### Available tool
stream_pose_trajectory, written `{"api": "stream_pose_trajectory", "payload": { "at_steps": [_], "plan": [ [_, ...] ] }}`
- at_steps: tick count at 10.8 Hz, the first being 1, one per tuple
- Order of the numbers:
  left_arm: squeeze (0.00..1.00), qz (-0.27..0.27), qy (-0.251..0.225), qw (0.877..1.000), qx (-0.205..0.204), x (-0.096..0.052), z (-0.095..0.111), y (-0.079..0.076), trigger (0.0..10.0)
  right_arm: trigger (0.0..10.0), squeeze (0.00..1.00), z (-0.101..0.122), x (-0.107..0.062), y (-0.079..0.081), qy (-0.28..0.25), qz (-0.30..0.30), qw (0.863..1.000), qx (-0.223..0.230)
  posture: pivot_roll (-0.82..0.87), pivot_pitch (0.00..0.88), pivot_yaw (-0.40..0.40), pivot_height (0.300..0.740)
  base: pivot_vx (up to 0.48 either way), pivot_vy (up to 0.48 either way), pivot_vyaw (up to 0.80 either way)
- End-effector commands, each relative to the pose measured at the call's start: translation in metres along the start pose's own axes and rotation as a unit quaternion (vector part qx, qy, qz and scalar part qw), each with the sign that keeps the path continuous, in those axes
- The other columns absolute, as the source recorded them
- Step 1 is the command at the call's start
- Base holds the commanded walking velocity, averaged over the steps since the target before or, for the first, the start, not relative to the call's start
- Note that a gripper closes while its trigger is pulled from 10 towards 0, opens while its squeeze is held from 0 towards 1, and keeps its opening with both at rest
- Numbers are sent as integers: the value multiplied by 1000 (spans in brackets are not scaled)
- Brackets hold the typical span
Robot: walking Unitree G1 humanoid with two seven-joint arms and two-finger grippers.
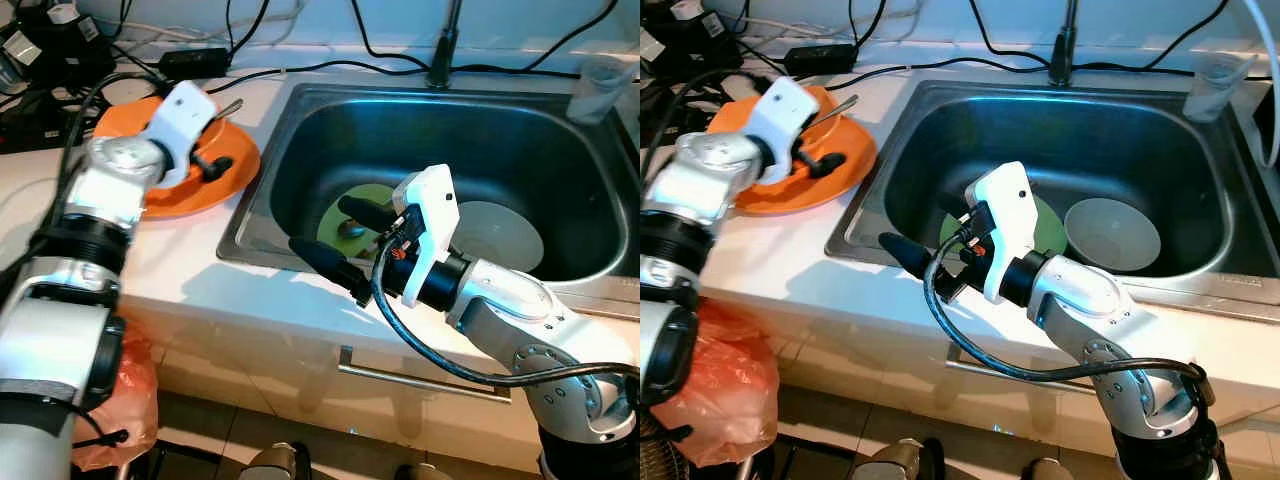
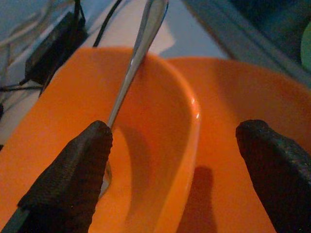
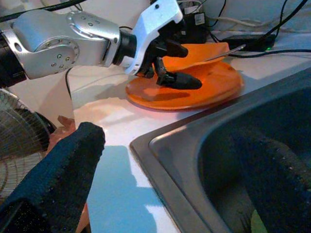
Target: Kitchen organization
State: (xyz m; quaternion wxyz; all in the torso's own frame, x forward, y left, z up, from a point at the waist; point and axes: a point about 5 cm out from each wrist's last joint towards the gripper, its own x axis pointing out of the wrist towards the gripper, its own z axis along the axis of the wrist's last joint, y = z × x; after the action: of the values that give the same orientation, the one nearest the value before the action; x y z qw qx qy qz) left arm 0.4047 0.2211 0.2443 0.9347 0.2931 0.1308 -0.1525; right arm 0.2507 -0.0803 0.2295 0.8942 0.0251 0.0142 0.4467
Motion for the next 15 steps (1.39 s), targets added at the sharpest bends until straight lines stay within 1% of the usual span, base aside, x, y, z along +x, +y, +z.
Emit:
{"api": "stream_pose_trajectory", "payload": {
  "at_steps": [1,2,4,6,7,12,15],
  "plan": [
    [0,-15,13,1000,5,-3,-7,2,10000,10000,0,2,2,2,-3,8,1000,-5,-43,94,112,740,0,0,0],
    [0,-25,15,1000,7,-3,-8,1,10000,10000,0,2,2,2,-4,8,1000,-4,-40,95,113,740,0,0,0],
    [0,-65,17,998,11,-4,-12,-4,10000,10000,0,2,2,2,-4,8,1000,-4,-37,96,112,740,0,0,0],
    [0,-94,8,995,3,-5,-10,-9,10000,10000,0,2,2,2,-4,8,1000,-4,-35,97,111,740,0,0,0],
    [0,-107,3,994,6,-6,-8,-11,10000,10000,0,2,2,2,-4,9,1000,-4,-35,97,111,740,0,0,0],
    [0,-138,-16,990,11,-12,5,-15,10000,10000,0,1,3,1,-3,8,1000,-4,-32,95,111,740,0,0,0],
    [0,-153,-26,988,20,-20,15,-18,10000,10000,0,1,3,0,-3,7,1000,-5,-26,93,109,740,0,0,0]
  ]
}}
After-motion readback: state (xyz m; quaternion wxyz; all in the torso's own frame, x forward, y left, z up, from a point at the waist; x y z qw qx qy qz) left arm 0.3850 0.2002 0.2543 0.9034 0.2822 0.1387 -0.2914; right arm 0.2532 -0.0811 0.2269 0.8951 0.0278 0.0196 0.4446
